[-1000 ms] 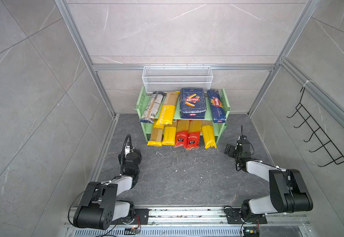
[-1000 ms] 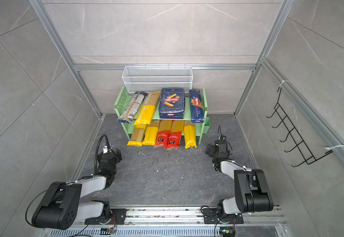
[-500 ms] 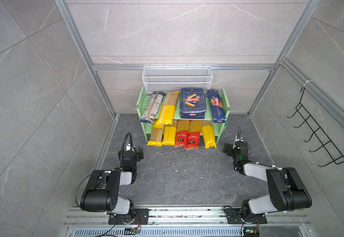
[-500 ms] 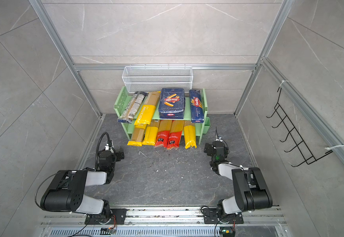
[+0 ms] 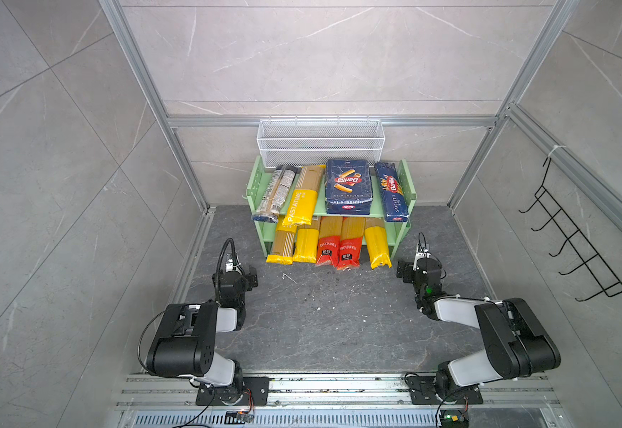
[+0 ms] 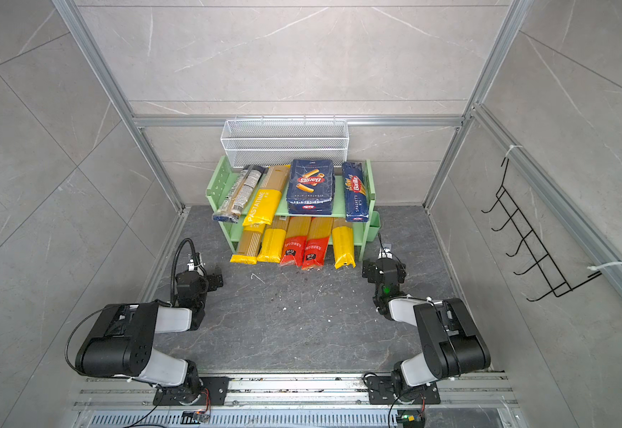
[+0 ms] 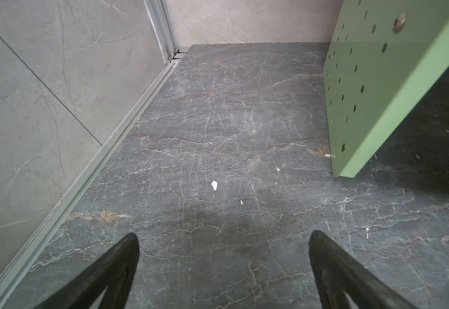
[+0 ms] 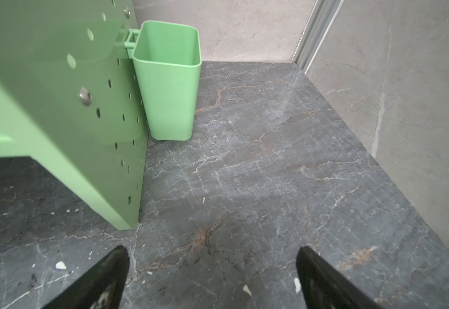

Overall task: Arrange pasta packages on shelves
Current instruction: Reset both arms

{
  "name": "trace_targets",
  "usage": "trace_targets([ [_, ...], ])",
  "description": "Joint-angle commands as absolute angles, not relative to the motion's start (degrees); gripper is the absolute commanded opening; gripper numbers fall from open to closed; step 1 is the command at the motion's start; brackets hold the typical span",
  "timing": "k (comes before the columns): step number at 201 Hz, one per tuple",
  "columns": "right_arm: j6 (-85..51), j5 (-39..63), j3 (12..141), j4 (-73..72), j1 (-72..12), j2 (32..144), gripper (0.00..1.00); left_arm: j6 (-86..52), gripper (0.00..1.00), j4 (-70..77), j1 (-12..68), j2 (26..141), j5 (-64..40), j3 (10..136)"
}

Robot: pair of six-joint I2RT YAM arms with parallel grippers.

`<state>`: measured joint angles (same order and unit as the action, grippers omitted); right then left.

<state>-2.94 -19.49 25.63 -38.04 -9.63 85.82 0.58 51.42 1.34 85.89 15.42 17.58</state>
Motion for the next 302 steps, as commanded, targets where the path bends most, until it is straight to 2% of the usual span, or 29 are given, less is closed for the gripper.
trace_targets([
  [1, -1.92, -18.63, 24.92, -40.78, -9.23, 84.89, 1.0, 0.78, 1.0, 52.45, 1.09, 86.18, 11.74, 18.84],
  [34, -1.32, -16.12, 24.37, -41.59, -8.94, 84.9, 1.0, 0.94, 1.0, 50.79, 0.02, 85.99, 7.92, 19.61],
  [45, -1.12, -12.48, 23.71, -42.56, -8.05, 85.07, 0.99, 0.24, 1.0, 48.34, -1.78, 86.01, 4.22, 20.81],
  [53, -0.63, -8.55, 21.43, -46.02, -6.86, 85.88, 1.0, -0.16, 1.0, 47.51, -2.88, 86.09, 2.23, 21.34],
  [62, 0.0, -8.78, 19.3, -56.26, -6.9, 88.82, 1.0, -0.1, 1.0, 47.56, -3.07, 86.13, 1.96, 21.33],
  [74, -0.45, -8.69, 21.05, -47.1, -6.91, 85.97, 1.0, -0.3, 1.0, 47.46, -3.1, 86.13, 1.93, 21.36],
  [86, 0.0, -8.89, 19.7, -54.57, -6.94, 88.18, 1.0, -0.25, 1.0, 47.6, -3.12, 85.98, 2.31, 21.12],
  [98, -0.26, -8.83, 20.51, -48.83, -6.87, 86.15, 0.99, -0.47, 1.0, 47.81, -3.06, 85.83, 3.61, 20.96],
  [112, -0.16, -8.88, 19.87, -52.91, -6.93, 87.5, 1.0, -0.75, 1.0, 47.81, -3.01, 85.8, 3.71, 20.89],
  [166, -0.27, -8.83, 20.35, -50.54, -6.93, 86.75, 1.0, -0.68, 1.0, 47.66, -3.01, 85.93, 3.78, 21.04],
  [197, 0.62, -2.72, 21.0, -49.38, -5.85, 87.02, 1.0, -0.77, 1.0, 47.56, -3.09, 86.05, 3.6, 21.18],
  [302, 0.87, -2.64, 20.93, -49.34, -5.84, 86.84, 1.0, -0.7, 1.0, 47.85, -3.01, 85.87, 3.88, 20.87],
])
